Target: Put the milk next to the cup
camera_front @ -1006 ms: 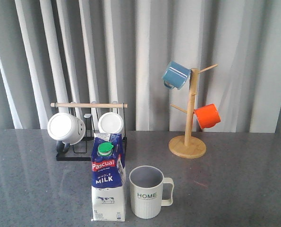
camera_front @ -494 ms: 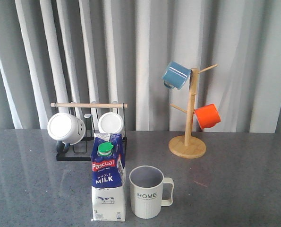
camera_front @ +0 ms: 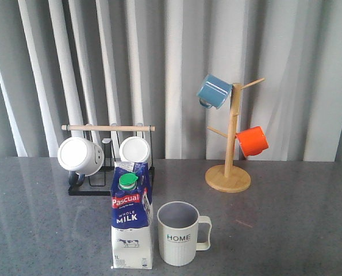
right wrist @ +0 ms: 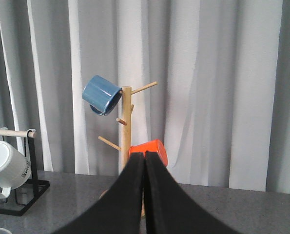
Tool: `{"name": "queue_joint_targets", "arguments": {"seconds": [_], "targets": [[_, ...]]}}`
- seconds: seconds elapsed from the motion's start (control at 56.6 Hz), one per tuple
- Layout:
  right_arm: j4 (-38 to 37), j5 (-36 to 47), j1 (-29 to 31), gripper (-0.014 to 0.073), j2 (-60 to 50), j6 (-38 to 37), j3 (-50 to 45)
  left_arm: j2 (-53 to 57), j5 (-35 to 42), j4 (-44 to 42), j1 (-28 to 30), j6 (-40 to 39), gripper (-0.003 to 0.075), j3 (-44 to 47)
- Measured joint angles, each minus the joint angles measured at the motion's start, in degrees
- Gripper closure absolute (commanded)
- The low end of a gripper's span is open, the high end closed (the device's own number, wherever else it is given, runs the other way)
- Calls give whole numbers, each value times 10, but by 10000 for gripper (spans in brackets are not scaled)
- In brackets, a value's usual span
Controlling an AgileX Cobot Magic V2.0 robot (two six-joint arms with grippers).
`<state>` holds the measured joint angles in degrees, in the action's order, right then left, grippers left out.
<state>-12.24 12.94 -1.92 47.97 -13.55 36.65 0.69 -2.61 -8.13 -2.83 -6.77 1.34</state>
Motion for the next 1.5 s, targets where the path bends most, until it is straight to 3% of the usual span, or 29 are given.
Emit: {"name": "queue_joint_targets", "arguments": {"seconds": [0.141, 0.547, 0.653, 0.936, 1.5], "targets": [[8, -47, 4, 603, -38, 1, -23, 0, 0, 0, 0, 0, 726, 0], [85, -68, 6, 603, -357, 43, -333, 0, 0, 0, 0, 0, 726, 0], [95, -81, 6, 603, -420, 51, -377, 0, 0, 0, 0, 0, 726, 0], [92, -157, 6, 603, -485, 84, -382, 0, -1, 0, 0, 0, 727, 0], [91, -161, 6, 603, -486, 102, -382, 0, -1, -1, 0, 0, 727, 0]]}}
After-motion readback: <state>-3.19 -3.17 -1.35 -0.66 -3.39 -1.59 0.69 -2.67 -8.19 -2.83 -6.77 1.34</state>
